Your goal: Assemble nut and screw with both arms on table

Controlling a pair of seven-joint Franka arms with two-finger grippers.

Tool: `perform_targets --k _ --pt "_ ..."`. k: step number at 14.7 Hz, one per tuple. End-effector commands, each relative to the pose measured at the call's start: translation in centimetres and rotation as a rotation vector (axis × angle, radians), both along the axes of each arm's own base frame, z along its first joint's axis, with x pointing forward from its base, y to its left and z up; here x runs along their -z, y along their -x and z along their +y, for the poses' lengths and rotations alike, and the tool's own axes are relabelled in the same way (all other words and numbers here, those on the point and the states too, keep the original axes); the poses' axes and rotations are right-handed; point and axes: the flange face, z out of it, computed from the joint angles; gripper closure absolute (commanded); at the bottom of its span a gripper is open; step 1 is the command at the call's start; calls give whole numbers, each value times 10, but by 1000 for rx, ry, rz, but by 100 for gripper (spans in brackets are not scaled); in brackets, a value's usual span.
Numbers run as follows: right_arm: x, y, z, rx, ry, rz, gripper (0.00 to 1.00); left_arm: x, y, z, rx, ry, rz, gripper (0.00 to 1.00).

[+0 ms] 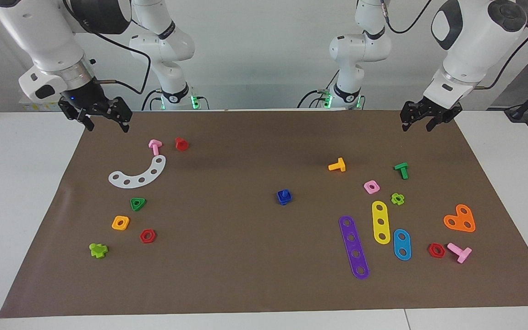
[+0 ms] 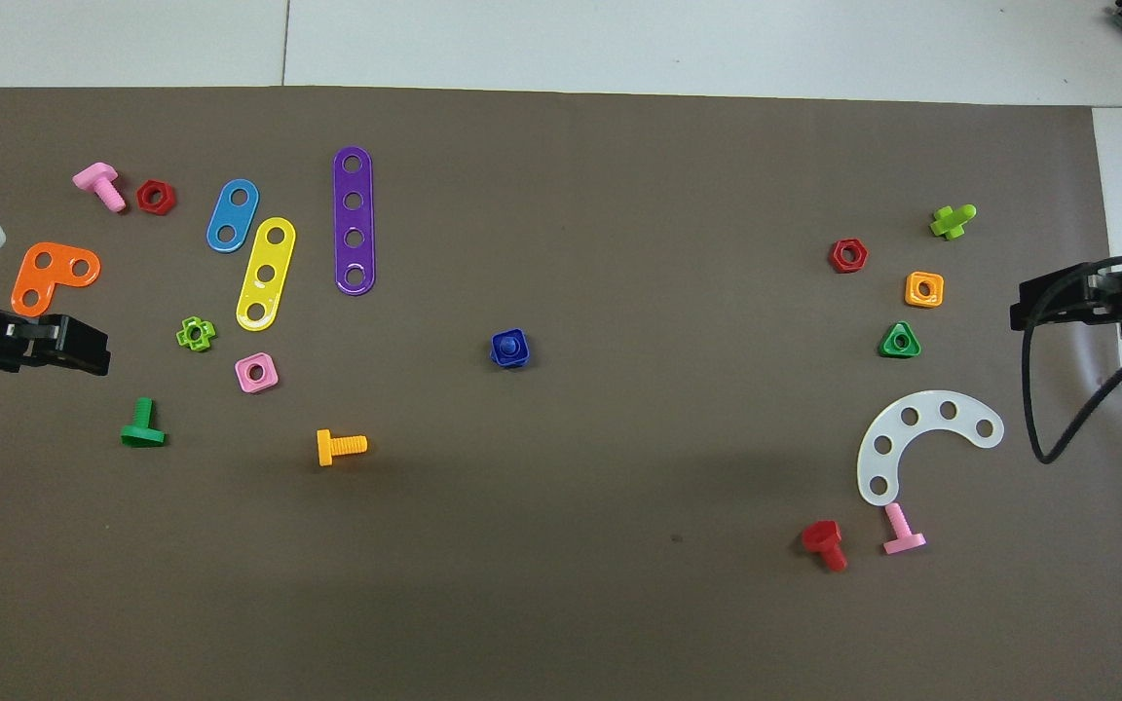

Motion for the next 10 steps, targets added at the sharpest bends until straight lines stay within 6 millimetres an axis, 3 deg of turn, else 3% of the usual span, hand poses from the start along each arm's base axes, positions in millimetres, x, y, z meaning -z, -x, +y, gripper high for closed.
perform_targets --k 1,10 --pt "-2 4 -2 -16 9 -19 0 -8 9 -2 -12 -25 -23 0" --pt "-1 4 -4 -12 6 -17 0 -13 2 12 -61 32 -70 3"
